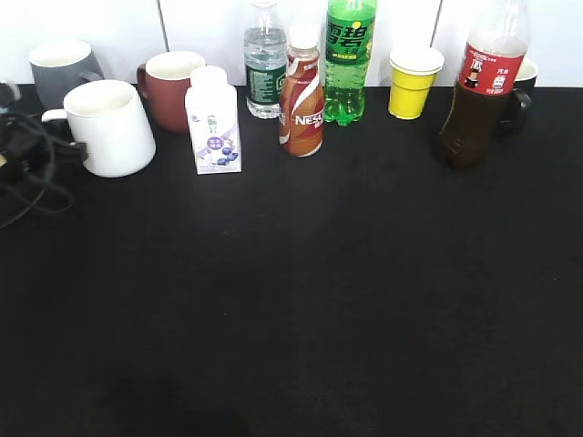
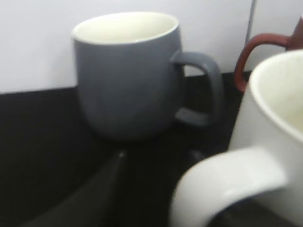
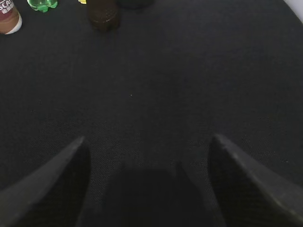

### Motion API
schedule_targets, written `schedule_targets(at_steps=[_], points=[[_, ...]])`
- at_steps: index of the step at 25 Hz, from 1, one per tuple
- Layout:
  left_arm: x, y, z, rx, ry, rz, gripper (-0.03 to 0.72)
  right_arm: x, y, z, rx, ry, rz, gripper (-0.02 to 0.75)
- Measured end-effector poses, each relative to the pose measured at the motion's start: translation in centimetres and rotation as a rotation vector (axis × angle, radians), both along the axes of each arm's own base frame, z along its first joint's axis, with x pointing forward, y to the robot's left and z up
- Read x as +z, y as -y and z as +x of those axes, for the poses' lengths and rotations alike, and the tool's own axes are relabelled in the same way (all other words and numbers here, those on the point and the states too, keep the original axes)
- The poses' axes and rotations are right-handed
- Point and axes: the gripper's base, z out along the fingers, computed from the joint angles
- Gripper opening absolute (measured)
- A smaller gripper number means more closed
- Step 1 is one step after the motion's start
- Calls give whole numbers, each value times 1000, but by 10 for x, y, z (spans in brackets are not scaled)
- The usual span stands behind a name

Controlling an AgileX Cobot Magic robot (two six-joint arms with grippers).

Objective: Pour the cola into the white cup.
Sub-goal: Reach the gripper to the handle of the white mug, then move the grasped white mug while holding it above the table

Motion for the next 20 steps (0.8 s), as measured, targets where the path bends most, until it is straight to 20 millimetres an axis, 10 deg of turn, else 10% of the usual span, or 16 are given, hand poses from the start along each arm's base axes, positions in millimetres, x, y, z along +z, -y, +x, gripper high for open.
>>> schedule_targets(at_steps=[3,7,20], points=[[-1,5,7,-53,28,17,83,0,0,0,0,0,0,587],[1,5,4,-53,28,11,80,0,0,0,0,0,0,587],[78,1,-146,-57,58,20,64,1,0,0,4,6,5,586]])
